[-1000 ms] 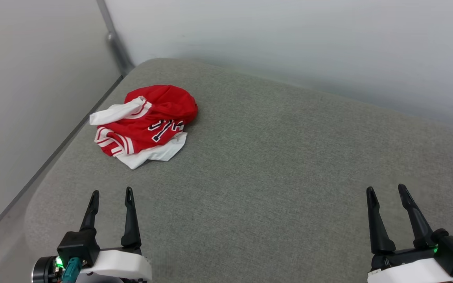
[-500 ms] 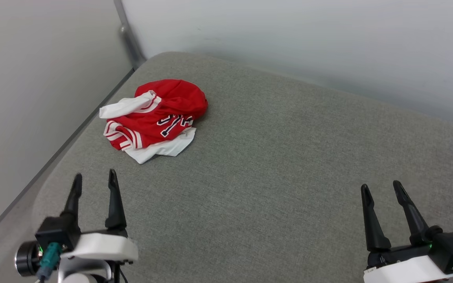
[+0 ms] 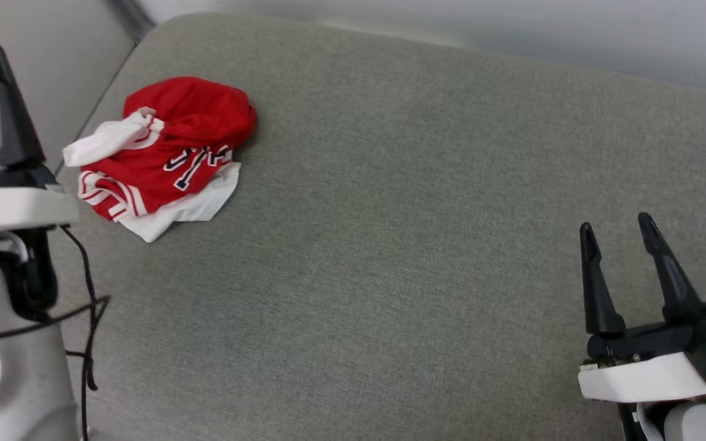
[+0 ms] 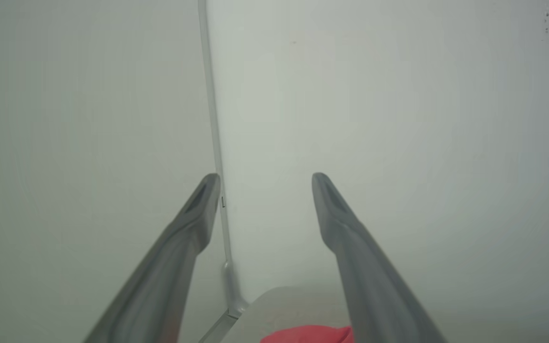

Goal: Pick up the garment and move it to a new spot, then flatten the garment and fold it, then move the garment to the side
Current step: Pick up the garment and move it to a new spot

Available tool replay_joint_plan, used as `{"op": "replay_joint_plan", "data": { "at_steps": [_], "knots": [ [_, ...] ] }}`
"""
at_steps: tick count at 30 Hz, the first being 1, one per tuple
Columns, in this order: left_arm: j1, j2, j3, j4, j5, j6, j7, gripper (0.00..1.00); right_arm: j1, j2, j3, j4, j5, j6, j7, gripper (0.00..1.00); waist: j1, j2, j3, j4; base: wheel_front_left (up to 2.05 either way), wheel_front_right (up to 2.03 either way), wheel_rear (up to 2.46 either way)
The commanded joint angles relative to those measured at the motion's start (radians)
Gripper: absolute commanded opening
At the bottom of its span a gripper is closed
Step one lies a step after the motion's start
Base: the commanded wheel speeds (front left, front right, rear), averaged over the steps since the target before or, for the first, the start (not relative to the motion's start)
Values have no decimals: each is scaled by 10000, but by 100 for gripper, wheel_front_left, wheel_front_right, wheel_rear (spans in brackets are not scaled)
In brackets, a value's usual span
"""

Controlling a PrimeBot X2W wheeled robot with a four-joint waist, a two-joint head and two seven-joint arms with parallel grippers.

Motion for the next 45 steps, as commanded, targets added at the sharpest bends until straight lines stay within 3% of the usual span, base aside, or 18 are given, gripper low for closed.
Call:
{"op": "replay_joint_plan", "data": {
  "at_steps": [1,7,10,17,24,29,32,40,41,42,45],
  "knots": [
    [-359,182,108,112,-53,-78,-24,100,-208,-8,-28,-119,-108,-3,-21,100,-1,0,815,-547,0,0,0],
    [-1712,1379,-114,1358,-412,-277,-24,100,-624,-8,-117,-525,-401,-3,-21,100,-1,0,1751,-916,0,0,0],
    [-2195,2002,-707,2236,-908,-295,288,100,-785,-8,-135,-685,-490,-3,-21,100,-1,0,2117,-1014,0,0,0],
    [-3220,4171,-3436,3585,-3436,-287,2752,100,-1198,-14,-74,-1039,-665,-3,-21,100,-1,0,2829,-1272,0,0,0],
    [-3584,5578,-5696,3914,-6472,-287,6288,100,-1403,-55,-59,-1241,-730,-3,-21,100,-1,0,3255,-1501,0,0,0],
    [-3791,5992,-6678,4132,-8233,-290,8572,100,-1498,-126,-40,-1282,-726,-3,-21,100,-1,0,3496,-1646,0,0,0],
    [-3909,6077,-7092,4486,-8679,-290,9517,100,-1537,-159,-38,-1301,-747,-3,-21,100,-1,0,3620,-1701,0,0,0],
    [-3775,5439,-8080,5523,-8784,-289,9990,100,-1606,-147,-80,-1298,-696,-3,-21,100,-1,0,3873,-1798,0,0,0],
    [-3753,5387,-8191,5580,-8798,-289,9957,36,-1611,-142,-85,-1278,-680,-3,-21,100,-1,0,3883,-1798,0,0,0],
    [-3751,5357,-8265,5630,-8829,-289,9881,0,-1623,-138,-94,-1259,-668,-3,-21,100,-1,0,3883,-1795,0,0,0],
    [-3907,5604,-8426,5689,-8633,-269,9483,0,-1599,-124,-130,-1190,-642,-3,-21,100,-1,0,3749,-1756,0,0,0]
  ]
}}
